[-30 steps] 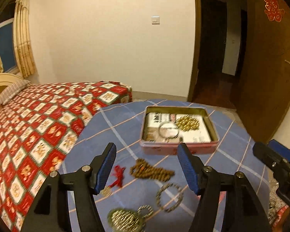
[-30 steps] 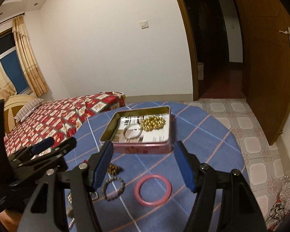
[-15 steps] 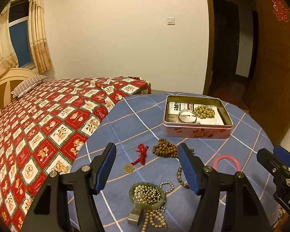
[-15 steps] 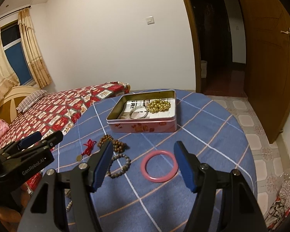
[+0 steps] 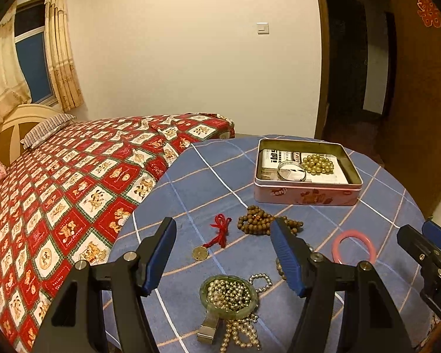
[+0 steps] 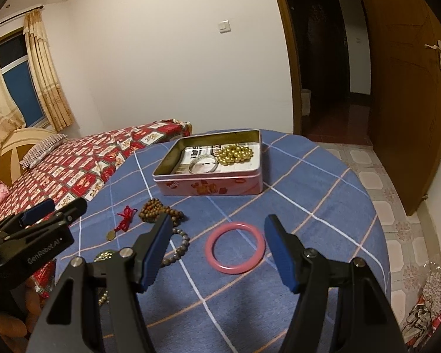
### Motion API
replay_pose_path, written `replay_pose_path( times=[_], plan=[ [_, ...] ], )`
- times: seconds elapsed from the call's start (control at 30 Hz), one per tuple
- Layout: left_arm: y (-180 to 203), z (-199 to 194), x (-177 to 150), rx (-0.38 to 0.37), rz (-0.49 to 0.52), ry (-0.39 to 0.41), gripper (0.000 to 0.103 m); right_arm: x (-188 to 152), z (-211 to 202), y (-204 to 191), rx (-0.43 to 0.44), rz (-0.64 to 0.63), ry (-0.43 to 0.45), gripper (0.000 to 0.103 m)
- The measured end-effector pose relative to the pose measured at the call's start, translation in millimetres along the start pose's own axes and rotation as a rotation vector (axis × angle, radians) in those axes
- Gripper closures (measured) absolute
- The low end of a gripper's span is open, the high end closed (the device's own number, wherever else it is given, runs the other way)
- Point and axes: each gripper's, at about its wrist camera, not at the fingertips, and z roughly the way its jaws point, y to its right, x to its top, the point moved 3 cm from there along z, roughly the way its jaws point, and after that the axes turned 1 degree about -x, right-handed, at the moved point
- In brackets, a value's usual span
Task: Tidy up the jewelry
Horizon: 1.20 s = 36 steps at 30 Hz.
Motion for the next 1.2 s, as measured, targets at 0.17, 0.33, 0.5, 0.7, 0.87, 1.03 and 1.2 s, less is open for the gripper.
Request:
replay_pose_path(
  times=[0.17,0.33,0.5,0.7,0.87,1.03,1.2],
  plan=[
    [-1,6,-2,0.0,0.003,-0.014,0.036,1,6,5,-0.009,0.008,-0.014,0.034],
    [-15,13,-12,-0.059,-0.027,-0.046,0.036,-4,16,14,-0.057,0.001,-0.044,0.034],
    [-51,25,-43,-0.09,-0.056,-0.098,0.036,-12,24,30,-0.087,0.007,-0.078,0.039],
    [-75,31,-71,-0.135,-0.091,-0.158,0.036,-19,34,40,-0.1,0.021,-0.114,0.04],
    [-62,36,-72,-0.203,-0.073,-0.169,0.036,-22,41,36,-0.097,0.011,-0.134,0.04],
    [-47,47,-69,-0.203,-0.043,-0.2,0.04,-21,44,40,-0.104,0.019,-0.144,0.044],
    [-57,56,-73,-0.262,-0.147,-0.253,0.063,-20,44,45,-0.107,0.03,-0.143,0.044]
  ],
)
